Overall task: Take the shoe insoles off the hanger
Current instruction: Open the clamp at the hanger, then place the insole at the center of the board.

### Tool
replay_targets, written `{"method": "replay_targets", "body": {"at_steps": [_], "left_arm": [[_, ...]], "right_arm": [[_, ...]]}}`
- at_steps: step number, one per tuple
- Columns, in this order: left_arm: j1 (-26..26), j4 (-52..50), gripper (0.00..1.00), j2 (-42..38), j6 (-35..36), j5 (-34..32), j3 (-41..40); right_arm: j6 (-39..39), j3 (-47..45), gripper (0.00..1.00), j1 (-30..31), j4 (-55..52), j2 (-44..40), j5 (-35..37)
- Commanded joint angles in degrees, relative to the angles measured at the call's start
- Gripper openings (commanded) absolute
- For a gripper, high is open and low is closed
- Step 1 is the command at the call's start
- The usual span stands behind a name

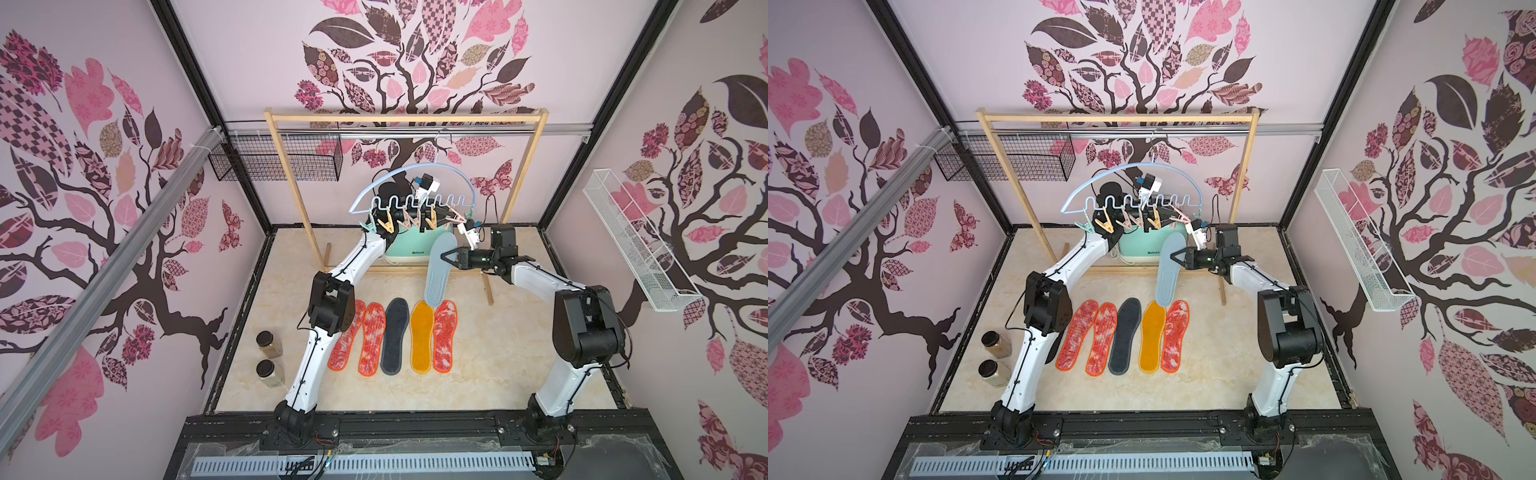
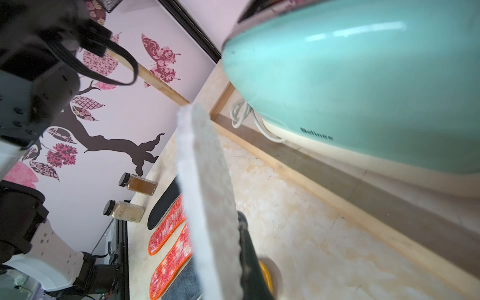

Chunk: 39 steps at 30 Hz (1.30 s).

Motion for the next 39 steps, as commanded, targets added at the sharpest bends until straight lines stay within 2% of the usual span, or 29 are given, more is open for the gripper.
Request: {"method": "replay_targets", "body": {"at_steps": [1, 9, 16, 18, 22, 26, 31, 35, 39], "left_arm": [[0.49, 0.37, 0.12, -1.49, 0.78, -0.38, -1.24], [1.13, 0.46, 0.12, -1.4, 0.6, -2.22, -1.34], [1.37, 0.81, 0.12, -1.57, -0.19, -2.74, -1.51], [1.59, 1.03, 0.12, -1.57, -0.44, -3.04, -1.6], [1.98, 1.85, 0.12, -1.96, -1.43, -3.4, -2.52], [2.49, 3.25, 0.12, -2.77, -2.21, -3.34, -4.29], [3.04, 4.12, 0.12, -3.01, -3.23, -3.74, -4.77], [3.46, 4.51, 0.12, -3.84, -3.22, -3.85, -5.9], [3.74, 4.67, 0.12, -4.8, -3.05, -4.21, -7.03]], "right_arm": [[2.49, -1.51, 0.03, 0.29, 3.15, -3.77, 2.26], [6.13, -7.21, 0.03, 1.14, 4.09, -8.53, 6.03], [7.0, -9.75, 0.03, 4.62, -4.22, -13.7, 10.09], [7.82, -11.85, 0.03, 5.68, -4.67, -15.89, 8.26], [6.06, -14.07, 0.03, 6.53, -14.82, -22.48, 10.14], [4.11, -15.21, 0.02, 6.49, -26.4, -30.77, 15.81], [5.09, -15.6, 0.02, 6.44, -39.29, -38.33, 27.84], [7.5, -13.87, 0.03, 6.49, -48.11, -37.19, 34.99], [7.19, -12.64, 0.03, 6.4, -53.03, -31.88, 37.12]]}}
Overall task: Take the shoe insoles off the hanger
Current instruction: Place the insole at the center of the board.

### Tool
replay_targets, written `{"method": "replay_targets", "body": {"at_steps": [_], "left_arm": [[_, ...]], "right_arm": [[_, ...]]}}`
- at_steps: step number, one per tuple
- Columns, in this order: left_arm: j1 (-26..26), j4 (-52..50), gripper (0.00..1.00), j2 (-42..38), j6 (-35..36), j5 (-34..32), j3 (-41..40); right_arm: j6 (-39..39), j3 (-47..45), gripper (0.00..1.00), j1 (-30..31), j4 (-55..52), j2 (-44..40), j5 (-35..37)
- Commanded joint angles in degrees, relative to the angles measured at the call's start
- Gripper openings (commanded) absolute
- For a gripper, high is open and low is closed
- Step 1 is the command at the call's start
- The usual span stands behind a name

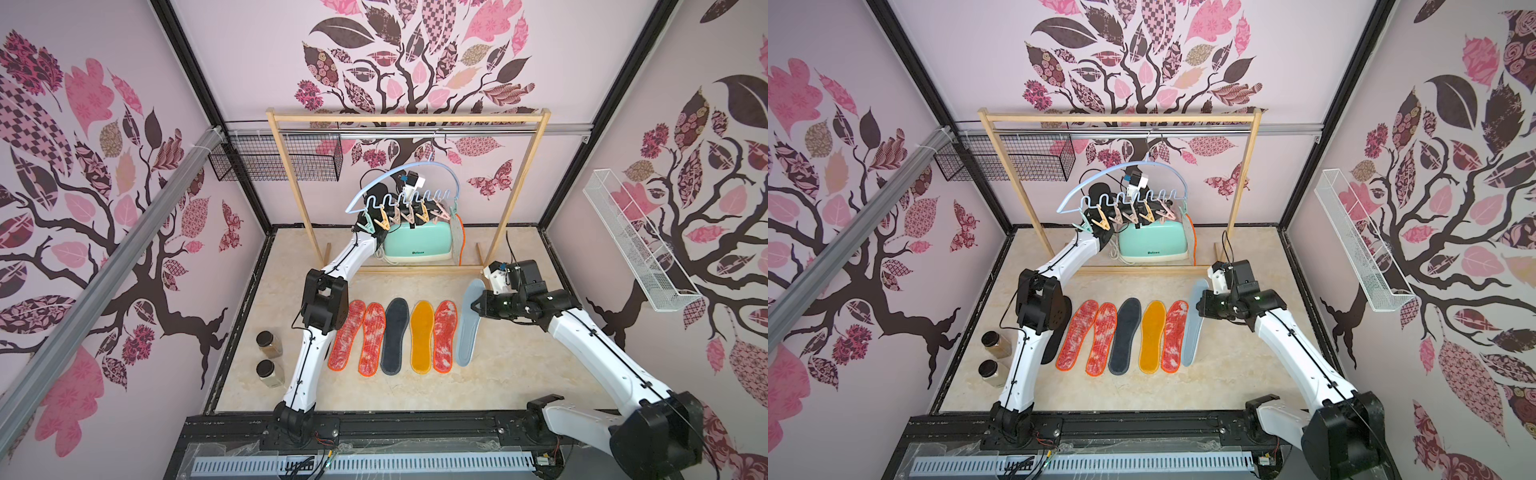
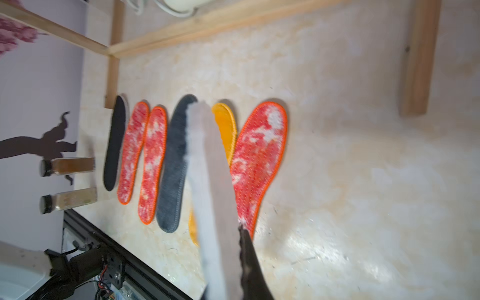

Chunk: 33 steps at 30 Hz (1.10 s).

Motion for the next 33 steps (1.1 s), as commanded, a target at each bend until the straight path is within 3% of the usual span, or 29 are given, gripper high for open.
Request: {"method": "replay_targets", "body": {"at_steps": [1, 6, 13, 21, 26, 33], "left_arm": [[0.27, 0.41, 0.12, -2.31, -0.15, -0.11, -1.11], [0.44, 0.48, 0.12, -2.2, -0.27, -0.11, -0.97], [0.55, 0.48, 0.12, -2.33, -0.44, -0.55, -1.15], [0.71, 0.76, 0.12, -1.37, -1.31, -0.38, -0.07], [0.71, 0.83, 0.12, -1.01, -1.3, -0.28, -0.18], [0.78, 0.74, 0.12, -1.11, -1.41, -0.33, -0.18]], "right_arm": [[0.59, 1.56, 0.03, -0.14, -7.9, 3.75, 5.74], [0.6, 2.53, 0.03, -0.19, -5.64, 10.05, 5.32], [-2.09, 6.44, 0.07, -0.24, -1.93, 22.48, -2.95], [-2.79, 9.03, 0.12, -0.9, -2.43, 27.99, 1.49], [-2.45, 8.26, 0.3, -1.02, -1.41, 28.57, 1.4], [-1.63, 7.56, 0.42, -1.61, -1.23, 25.45, 6.06]]}}
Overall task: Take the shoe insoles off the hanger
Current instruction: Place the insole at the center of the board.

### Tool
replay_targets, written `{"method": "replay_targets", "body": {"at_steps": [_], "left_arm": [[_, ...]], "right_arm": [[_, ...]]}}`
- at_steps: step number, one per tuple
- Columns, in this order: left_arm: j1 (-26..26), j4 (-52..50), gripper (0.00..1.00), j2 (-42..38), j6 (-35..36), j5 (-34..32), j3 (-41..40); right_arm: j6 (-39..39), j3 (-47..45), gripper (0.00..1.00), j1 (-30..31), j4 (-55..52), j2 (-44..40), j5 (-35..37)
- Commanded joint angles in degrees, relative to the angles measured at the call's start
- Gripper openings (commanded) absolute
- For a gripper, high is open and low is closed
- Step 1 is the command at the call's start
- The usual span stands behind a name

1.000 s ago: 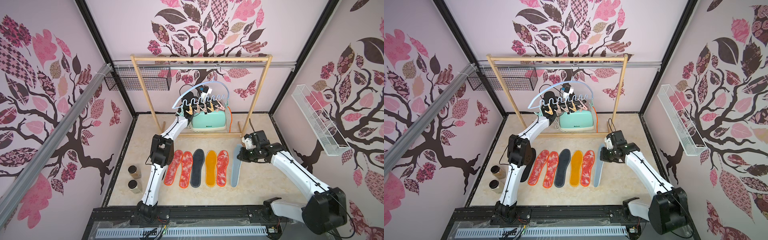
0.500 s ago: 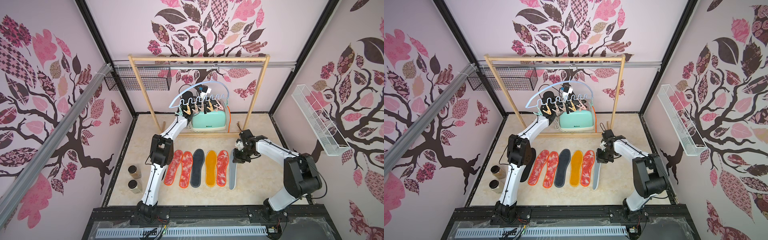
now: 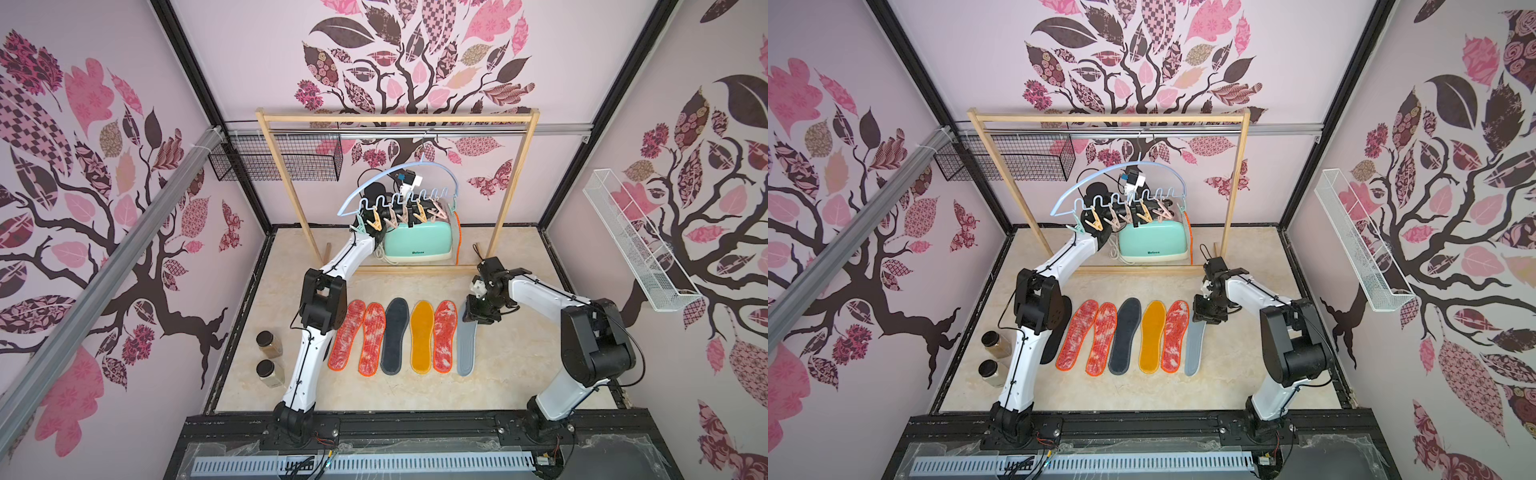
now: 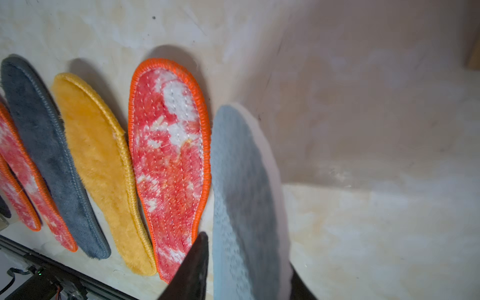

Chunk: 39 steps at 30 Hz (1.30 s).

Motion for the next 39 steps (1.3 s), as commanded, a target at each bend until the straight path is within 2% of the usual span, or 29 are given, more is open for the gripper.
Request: {"method": "replay_targets", "body": {"at_steps": [1, 6, 11, 17, 22, 25, 29, 33, 36, 39], "left_arm": [[0.29, -0.06, 0.12, -0.93, -0.14, 0.19, 0.23], [0.29, -0.02, 0.12, -0.73, -0.21, 0.15, 0.23], [0.29, -0.07, 0.12, -0.73, -0.05, 0.1, 0.17], [0.2, -0.5, 0.12, -0.88, 0.12, 0.02, 0.09], [-0.01, -1.9, 0.12, -1.3, 1.44, -0.24, -0.03], [-0.24, -2.18, 0.13, -1.26, 1.7, -0.58, 0.38], [-0.59, -4.64, 0.15, -1.73, 3.06, -0.63, 0.9], [-0.59, -6.53, 0.26, -2.29, 4.02, -0.73, 0.76], [-0.59, -8.89, 0.49, -2.99, 5.73, -0.84, 0.31], [-0.52, -11.05, 0.63, -4.77, 7.76, -2.35, -1.99]], "right_arm": [[0.7, -0.07, 0.44, -0.57, 0.29, -2.66, 4.53], [2.03, -2.24, 0.51, -1.57, 2.36, -8.35, 10.52], [1.86, -6.92, 0.51, -1.52, 8.65, -18.29, 8.12], [2.39, -20.93, 0.48, 5.26, 25.74, -37.01, 7.85], [3.37, -33.55, 0.48, 8.03, 37.7, -49.12, 7.45], [4.66, -36.66, 0.47, 7.99, 41.01, -52.88, 7.37], [5.14, -37.16, 0.47, 8.08, 41.59, -53.63, 7.43], [5.55, -40.23, 0.46, 7.98, 44.75, -54.29, 7.11], [5.94, -42.49, 0.46, 8.06, 46.53, -55.74, 6.88], [5.99, -42.8, 0.46, 8.08, 47.22, -55.62, 7.02]]}}
